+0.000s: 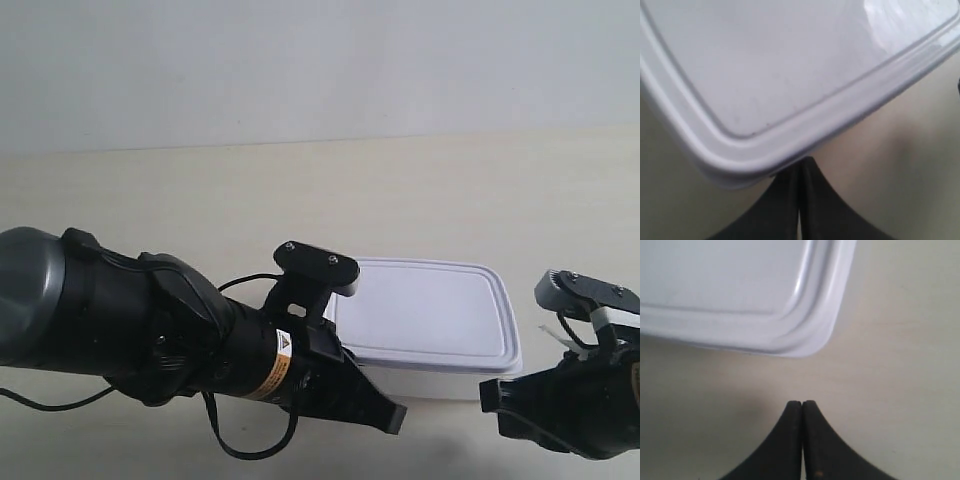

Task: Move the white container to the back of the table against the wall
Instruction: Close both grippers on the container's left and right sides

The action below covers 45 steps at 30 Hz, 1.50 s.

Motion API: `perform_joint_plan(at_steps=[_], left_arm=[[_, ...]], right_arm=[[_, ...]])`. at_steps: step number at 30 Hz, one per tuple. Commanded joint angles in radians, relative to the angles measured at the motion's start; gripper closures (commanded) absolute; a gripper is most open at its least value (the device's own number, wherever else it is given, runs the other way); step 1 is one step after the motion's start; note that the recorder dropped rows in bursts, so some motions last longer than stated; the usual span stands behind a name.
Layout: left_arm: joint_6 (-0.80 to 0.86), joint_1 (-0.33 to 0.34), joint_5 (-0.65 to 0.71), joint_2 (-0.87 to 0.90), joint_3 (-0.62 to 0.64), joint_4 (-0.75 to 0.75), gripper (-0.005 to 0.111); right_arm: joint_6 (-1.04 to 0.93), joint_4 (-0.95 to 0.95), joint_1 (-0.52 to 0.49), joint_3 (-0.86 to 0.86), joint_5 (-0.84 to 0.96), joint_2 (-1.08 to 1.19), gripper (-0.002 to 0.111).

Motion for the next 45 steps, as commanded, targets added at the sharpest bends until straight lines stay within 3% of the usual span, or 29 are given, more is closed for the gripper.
perform_joint_plan(at_steps=[1, 32, 45], left_arm=[[0.004, 0.002, 0.029, -0.001, -0.007, -0.008, 0.107], [0.02, 0.005, 0.05, 0.103, -0.115, -0.004, 0.107], [0.046, 0.11, 0.014, 0.107, -0.115, -0.004, 0.107]], right_arm=[[-0.012, 0.001, 0.001, -0.039, 0.007, 0.031, 0.108], [-0.033, 0.001, 0.001, -0.142, 0.017, 0.136, 0.108], [-0.035, 0.02, 0.001, -0.236, 0.038, 0.206, 0.108]])
